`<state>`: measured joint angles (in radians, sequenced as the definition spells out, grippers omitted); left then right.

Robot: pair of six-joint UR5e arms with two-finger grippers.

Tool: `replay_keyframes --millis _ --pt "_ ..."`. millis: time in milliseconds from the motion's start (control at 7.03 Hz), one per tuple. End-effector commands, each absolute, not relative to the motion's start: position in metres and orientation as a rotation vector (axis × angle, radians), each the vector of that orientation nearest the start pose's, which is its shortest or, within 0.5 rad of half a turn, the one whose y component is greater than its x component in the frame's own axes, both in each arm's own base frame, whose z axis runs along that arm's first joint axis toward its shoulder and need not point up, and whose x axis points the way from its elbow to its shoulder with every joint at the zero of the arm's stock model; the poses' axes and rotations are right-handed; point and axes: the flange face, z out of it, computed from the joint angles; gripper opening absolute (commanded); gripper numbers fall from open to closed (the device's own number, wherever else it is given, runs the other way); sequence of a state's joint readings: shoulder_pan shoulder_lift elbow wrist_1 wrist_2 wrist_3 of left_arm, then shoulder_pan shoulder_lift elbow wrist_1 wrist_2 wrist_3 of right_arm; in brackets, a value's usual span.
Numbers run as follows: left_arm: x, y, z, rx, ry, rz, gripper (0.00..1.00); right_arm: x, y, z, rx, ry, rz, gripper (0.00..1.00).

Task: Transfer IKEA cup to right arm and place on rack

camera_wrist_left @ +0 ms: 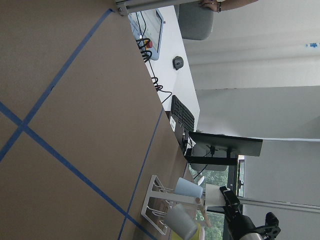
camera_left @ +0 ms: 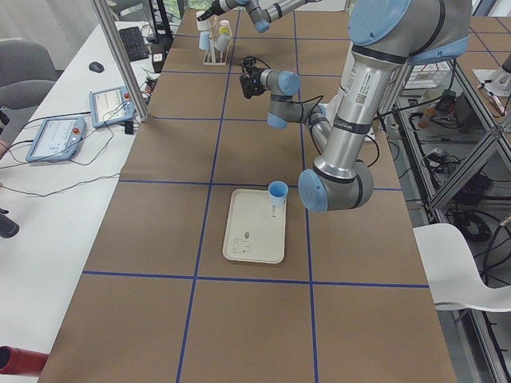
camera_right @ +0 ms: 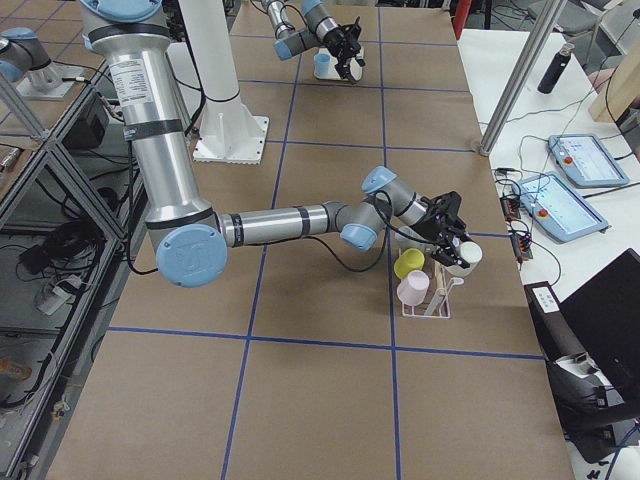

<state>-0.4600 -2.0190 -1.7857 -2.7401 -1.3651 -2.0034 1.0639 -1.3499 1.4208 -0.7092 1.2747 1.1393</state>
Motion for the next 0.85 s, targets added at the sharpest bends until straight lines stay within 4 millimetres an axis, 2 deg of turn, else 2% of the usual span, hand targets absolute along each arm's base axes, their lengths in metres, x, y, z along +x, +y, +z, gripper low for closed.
replay_keyframes --millis 0,142,284,426,711 --pt "0.4347 -0.3862 0.1873 0.177 1.890 -0.808 0.99 -0.1633 -0.6165 0.5314 0.847 -0.506 0.715 0.29" --pt "0.4348 -0.3860 0.1873 0.175 1.890 -0.806 0.99 -0.1662 -0.6157 0.5314 0.846 -0.508 0.711 0.32" --pt "0.4348 -0.3860 0.1873 0.174 1.890 -0.807 0.99 -0.1681 -0.6152 0.5314 0.845 -0.509 0.708 0.51" --pt "0.4353 -0.3863 0.1879 0.176 1.888 -0.807 0.99 -0.1678 -0.6147 0.5329 0.844 -0.508 0.708 1.00" --pt "0.4358 -0.3865 0.1885 0.176 1.886 -0.807 0.99 -0.1681 -0.6112 0.5378 0.837 -0.504 0.704 1.00"
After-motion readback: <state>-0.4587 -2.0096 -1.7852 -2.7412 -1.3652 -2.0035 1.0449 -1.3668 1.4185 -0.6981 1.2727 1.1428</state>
